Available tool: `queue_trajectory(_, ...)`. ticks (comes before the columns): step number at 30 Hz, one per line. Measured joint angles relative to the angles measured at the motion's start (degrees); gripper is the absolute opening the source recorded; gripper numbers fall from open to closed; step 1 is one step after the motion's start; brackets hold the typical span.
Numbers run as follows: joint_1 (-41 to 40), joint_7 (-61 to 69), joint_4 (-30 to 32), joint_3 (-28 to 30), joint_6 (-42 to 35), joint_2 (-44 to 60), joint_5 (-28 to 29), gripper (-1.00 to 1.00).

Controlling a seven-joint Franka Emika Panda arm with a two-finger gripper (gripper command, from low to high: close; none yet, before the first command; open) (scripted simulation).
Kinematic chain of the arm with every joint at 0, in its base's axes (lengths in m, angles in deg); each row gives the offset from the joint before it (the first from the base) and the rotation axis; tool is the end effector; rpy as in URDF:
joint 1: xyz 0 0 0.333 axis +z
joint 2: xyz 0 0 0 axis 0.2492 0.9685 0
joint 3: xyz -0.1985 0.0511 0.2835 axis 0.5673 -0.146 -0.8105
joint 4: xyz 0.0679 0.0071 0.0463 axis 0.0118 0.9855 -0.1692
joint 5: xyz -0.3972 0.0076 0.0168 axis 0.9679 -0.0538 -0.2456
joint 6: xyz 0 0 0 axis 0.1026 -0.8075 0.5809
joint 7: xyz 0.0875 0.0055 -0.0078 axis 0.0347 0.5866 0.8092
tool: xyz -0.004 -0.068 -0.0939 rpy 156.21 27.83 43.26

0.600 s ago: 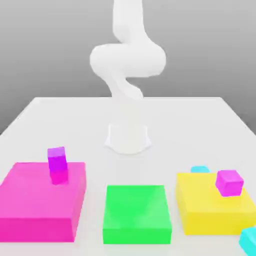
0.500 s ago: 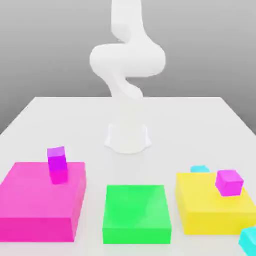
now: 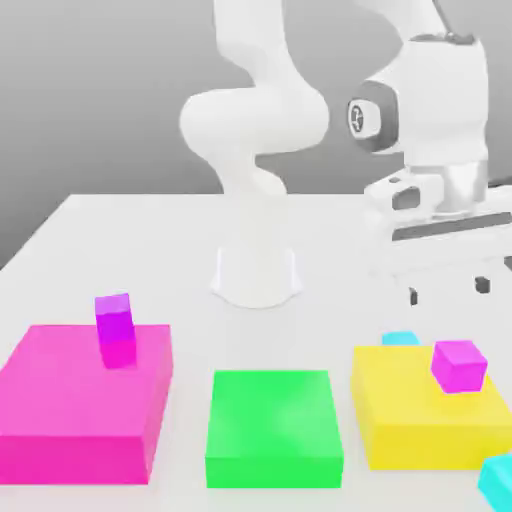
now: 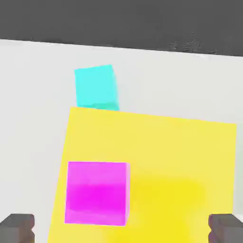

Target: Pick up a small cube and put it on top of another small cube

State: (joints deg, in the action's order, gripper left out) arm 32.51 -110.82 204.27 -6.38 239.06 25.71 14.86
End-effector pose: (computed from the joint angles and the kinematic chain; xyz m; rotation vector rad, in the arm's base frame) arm 0.2872 0.2313 0.2728 -2.8847 0.9560 -0.0912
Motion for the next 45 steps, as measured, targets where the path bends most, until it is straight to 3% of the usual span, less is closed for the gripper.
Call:
queue_trajectory(3, 0.55, -6.96, 4.34, -4.00, 4.55, 5.55, 4.21, 0.00)
queue_trajectory(5, 0.60, -13.03, 4.77, -2.89, 7.87, 9.89, 11.84, 0.00)
queue_trajectory(8, 7.88, -22.37, 3.71, 7.69, 12.64, 16.39, 24.75, 0.00)
queue_trajectory(10, 15.04, -25.75, 2.82, 15.84, 15.94, 20.48, 29.15, 0.00)
queue_trajectory(11, 18.49, -26.20, 2.45, 19.32, 17.69, 22.51, 29.60, 0.00)
queue_trajectory(12, 20.81, -26.59, 2.16, 21.65, 18.99, 24.02, 29.94, -1.00)
queue_trajectory(18, 21.95, -26.93, 2.01, 22.80, 19.73, 24.78, 30.27, -1.00)
queue_trajectory(20, 20.06, -25.75, 2.45, 20.64, 18.08, 22.78, 28.90, -1.00)
queue_trajectory(24, 14.67, -18.04, 4.16, 12.59, 12.06, 15.09, 18.55, -1.00)
queue_trajectory(28, 16.82, -11.50, 4.96, 12.90, 5.75, 7.36, 10.82, -1.00)
queue_trajectory(34, 10.74, 2.48, 3.22, 20.92, -1.51, 0.63, 13.82, -1.00)
queue_trajectory(45, -5.46, 28.02, 0.74, 37.55, -14.84, -11.25, 25.16, -1.00)
